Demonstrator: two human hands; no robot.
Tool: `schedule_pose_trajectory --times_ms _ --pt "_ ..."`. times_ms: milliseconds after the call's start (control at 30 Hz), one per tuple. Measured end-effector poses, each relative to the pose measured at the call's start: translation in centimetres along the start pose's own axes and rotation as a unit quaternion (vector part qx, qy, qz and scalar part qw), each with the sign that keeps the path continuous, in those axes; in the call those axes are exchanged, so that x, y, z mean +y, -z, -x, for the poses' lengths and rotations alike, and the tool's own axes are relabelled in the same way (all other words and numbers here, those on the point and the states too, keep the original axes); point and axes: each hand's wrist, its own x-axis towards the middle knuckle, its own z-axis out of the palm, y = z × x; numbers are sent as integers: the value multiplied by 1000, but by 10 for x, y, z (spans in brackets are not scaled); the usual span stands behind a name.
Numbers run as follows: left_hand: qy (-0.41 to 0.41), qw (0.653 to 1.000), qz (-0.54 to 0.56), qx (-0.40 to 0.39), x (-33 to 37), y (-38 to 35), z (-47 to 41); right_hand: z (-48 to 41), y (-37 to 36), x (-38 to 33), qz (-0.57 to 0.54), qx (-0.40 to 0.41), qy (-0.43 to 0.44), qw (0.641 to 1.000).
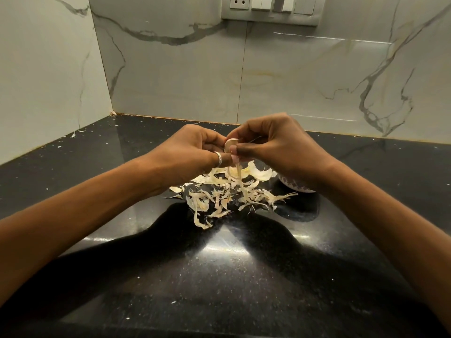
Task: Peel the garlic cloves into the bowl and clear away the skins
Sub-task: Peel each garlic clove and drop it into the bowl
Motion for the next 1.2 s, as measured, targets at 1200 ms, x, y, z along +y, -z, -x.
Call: schedule_pose_trajectory --times_ms 1200 --pt "-38 999 -5 39 -2 -12 4 1 -23 17 148 111 147 972"
